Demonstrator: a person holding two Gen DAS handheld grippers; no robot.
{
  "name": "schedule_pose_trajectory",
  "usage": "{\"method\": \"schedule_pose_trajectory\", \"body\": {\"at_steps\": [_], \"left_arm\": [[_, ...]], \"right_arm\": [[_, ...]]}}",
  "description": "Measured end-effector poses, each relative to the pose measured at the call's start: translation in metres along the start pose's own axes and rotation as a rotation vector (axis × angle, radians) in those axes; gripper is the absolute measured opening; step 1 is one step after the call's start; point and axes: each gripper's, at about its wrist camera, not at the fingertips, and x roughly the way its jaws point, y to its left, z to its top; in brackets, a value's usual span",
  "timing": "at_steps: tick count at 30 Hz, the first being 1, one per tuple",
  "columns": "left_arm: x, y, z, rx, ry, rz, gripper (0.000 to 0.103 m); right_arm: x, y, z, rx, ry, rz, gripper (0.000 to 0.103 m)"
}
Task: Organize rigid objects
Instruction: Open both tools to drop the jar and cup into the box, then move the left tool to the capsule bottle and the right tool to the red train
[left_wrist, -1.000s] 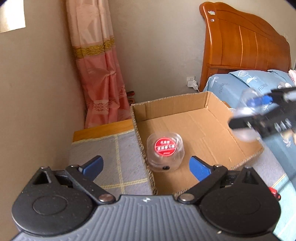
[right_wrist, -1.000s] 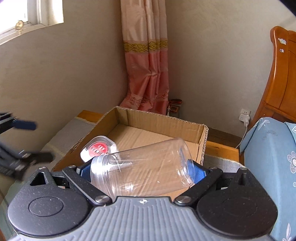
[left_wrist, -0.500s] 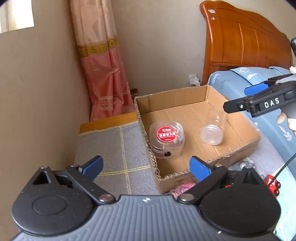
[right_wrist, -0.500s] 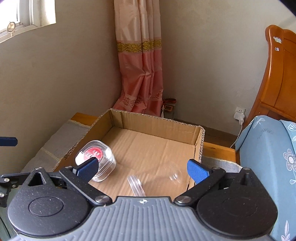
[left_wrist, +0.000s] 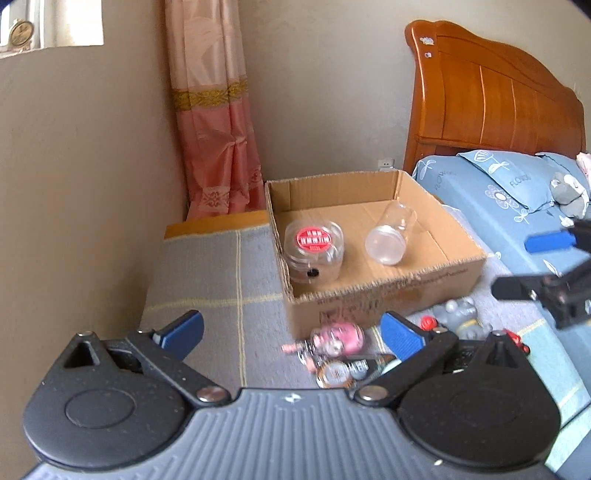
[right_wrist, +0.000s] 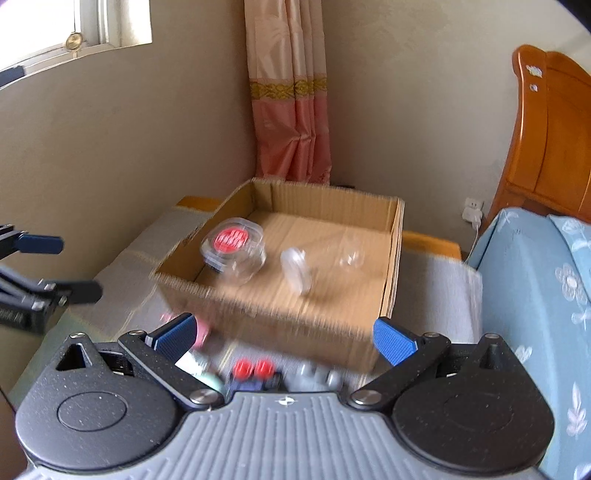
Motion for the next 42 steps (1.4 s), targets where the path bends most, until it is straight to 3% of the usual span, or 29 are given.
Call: {"method": "schedule_pose_trajectory", "body": {"at_steps": [6,11,18,23,31,42], "left_arm": [[-0.008,-0.016,-0.035,0.012,-0.002,0.007,0.102],[-0.01,-0.035,-0.061,0.047,0.018,-0.064,0.102],[-0.003,-0.053,-0.1,0.099,0.062,-0.159,0.102],[0.008,-0.052,-0.121,0.081,0.112,-0.168,0.102],[0.022,-0.036,-0.131,0.056,0.131,-0.106,0.102],[0.043,-0.005,-0.126,-0.04,0.138,0.001,0.102]], "right_arm": [[-0.021,0.012,-0.06,0.023,-0.026,-0.022,0.103],[-0.031,0.014,-0.108,0.072,-0.032,-0.001,0.103],[-0.04,0.014,-0.139,0.092,-0.056,-0.084,0.103],[-0.038,0.005,-0.156,0.136,-0.03,-0.124,0.103],[-0.022,-0.004,-0.174,0.116,0.052,-0.209,0.103],[-0.005,-0.01,-0.174,0.085,0.102,-0.195,0.103]]}}
